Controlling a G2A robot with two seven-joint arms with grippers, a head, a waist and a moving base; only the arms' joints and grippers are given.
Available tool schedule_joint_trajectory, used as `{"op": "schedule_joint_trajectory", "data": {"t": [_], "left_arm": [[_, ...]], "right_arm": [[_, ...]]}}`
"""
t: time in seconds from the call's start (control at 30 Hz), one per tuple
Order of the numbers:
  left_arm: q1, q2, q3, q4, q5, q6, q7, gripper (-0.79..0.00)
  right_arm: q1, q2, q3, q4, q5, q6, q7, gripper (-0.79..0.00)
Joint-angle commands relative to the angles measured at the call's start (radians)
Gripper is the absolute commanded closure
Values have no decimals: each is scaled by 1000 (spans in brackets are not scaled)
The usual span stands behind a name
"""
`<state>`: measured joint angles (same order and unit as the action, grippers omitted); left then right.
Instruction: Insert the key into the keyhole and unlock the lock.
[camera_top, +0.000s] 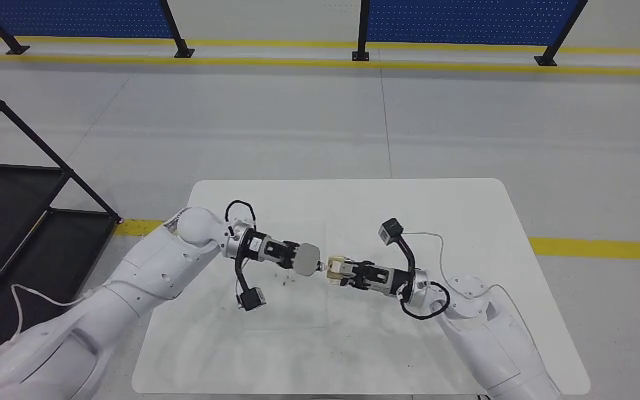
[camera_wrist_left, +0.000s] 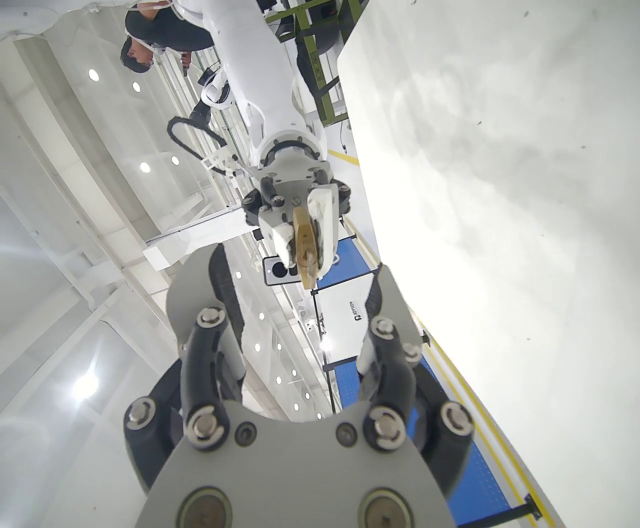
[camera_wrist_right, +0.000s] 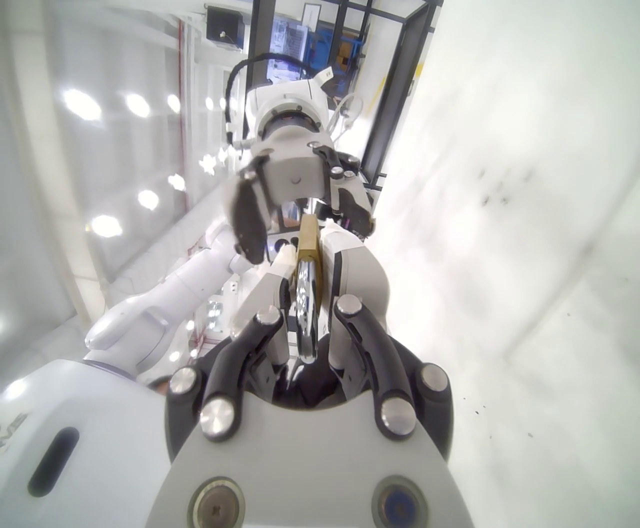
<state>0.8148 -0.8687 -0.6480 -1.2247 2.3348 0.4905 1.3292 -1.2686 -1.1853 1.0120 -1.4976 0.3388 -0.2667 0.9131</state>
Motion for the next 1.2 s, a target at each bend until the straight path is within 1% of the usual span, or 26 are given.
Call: {"op": "schedule_joint_trajectory", "data": {"t": [0.0,0.07,0.1,0.17,0.2,0.23,0.27,0.3,0.6,0.63,0.67,0.73,0.8,0.93,1.07,1.13,1.17], "left_arm": [[3,6,-25,18,-81,-53,53,-785],[1,8,-41,67,-179,-162,109,-785],[-12,8,-43,84,-184,-225,112,-785],[-33,7,-39,100,-151,-333,67,-785],[-37,6,-37,107,-162,-398,47,-785],[-35,3,-39,119,-206,-480,25,-785],[-38,0,-37,116,-241,-549,41,-785],[-39,0,-36,121,-248,-569,41,-785],[-39,0,-36,121,-248,-569,41,-785],[-31,-1,-31,117,-260,-624,25,-785],[-38,1,-32,105,-257,-679,9,-785],[-45,5,-40,92,-276,-807,-56,-785],[-50,7,-51,81,-330,-954,-110,-785],[-59,9,-76,52,-425,-1154,-242,-785],[-73,5,-92,67,-560,-1355,-374,-785],[-85,0,-89,87,-662,-1458,-476,-785],[-87,-4,-85,115,-734,-1503,-532,-785]], "right_arm": [[-2,1,3,-4,-13,3,-13,0],[-5,2,6,-9,-24,7,-24,0],[-4,3,8,-10,-29,9,-28,0],[-3,4,13,-9,-36,12,-35,0],[-2,4,14,-8,-36,13,-37,0],[-2,4,16,-7,-33,13,-39,0],[-2,4,16,-7,-33,13,-39,0],[-2,4,16,-7,-33,13,-39,0],[-2,4,16,-7,-33,13,-39,0],[-2,4,16,-7,-33,13,-39,0],[-2,4,16,-7,-33,13,-39,0],[-2,4,16,-7,-33,13,-39,0],[-2,4,16,-7,-33,13,-39,0],[-2,4,16,-7,-33,13,-39,0],[-2,4,16,-7,-33,13,-39,0],[-2,4,16,-7,-33,13,-39,0],[-2,4,16,-7,-33,13,-39,0]]}}
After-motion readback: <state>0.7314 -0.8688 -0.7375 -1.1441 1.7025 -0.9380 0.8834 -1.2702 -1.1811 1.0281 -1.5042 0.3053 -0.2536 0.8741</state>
